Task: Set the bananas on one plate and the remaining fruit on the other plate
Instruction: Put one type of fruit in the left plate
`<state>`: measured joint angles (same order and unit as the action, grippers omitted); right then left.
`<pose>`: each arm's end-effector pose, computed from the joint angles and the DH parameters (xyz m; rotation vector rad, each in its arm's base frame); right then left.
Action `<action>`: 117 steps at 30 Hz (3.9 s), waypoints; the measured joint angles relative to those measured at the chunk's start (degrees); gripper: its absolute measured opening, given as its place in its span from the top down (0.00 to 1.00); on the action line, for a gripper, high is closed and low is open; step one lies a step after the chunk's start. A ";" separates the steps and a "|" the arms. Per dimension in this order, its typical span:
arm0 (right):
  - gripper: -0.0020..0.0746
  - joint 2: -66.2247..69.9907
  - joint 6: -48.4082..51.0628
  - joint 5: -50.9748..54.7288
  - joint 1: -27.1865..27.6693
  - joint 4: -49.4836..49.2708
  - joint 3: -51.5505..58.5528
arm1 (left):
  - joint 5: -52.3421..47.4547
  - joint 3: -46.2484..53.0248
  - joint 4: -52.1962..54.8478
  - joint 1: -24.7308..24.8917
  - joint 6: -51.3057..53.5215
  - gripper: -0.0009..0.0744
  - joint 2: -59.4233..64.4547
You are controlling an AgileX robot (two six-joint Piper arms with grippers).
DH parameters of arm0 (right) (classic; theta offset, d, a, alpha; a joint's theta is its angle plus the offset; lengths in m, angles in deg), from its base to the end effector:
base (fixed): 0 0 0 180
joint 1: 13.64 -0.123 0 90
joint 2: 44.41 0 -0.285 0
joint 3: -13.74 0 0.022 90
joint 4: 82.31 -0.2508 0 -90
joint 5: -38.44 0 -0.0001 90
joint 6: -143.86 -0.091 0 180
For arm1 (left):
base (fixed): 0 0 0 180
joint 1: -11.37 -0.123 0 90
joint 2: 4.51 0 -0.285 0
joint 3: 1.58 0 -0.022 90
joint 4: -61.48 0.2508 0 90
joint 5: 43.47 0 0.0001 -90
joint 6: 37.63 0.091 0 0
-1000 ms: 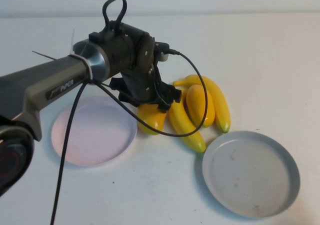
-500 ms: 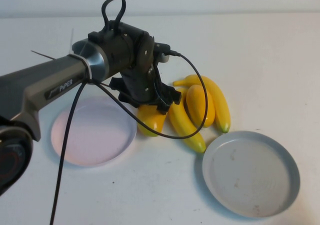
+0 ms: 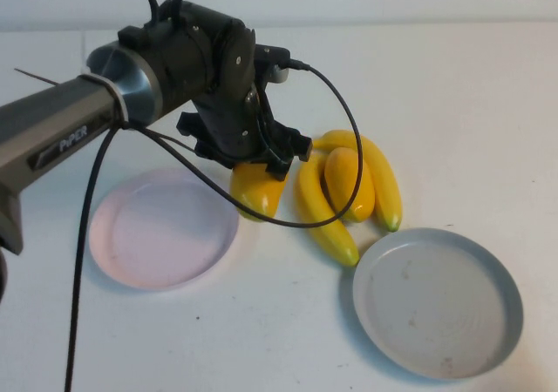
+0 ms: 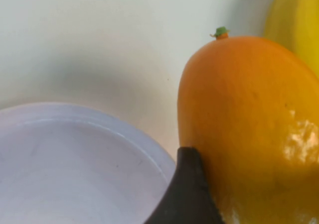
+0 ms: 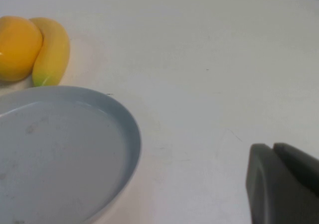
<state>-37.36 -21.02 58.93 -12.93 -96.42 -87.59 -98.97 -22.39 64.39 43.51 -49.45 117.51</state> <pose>0.0530 0.0071 0.1741 -0.0784 1.8414 0.0473 0.3723 -0.2294 0.2539 0.5111 2.6951 -0.1508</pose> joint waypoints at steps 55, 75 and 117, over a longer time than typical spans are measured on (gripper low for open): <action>1.00 0.00 0.00 0.00 0.00 0.00 0.00 | -8.71 7.41 5.41 -8.53 5.12 0.10 -7.86; 1.00 0.00 0.00 0.00 0.00 0.00 0.00 | -8.44 -23.62 -7.57 7.72 -3.18 0.10 12.67; 1.00 0.00 0.00 0.00 0.00 0.00 0.00 | -6.25 -26.61 -7.46 7.26 -1.73 0.35 21.11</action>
<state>-37.36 -21.02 58.93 -12.93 -96.42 -87.59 -105.22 -49.00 56.93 50.77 -51.18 138.63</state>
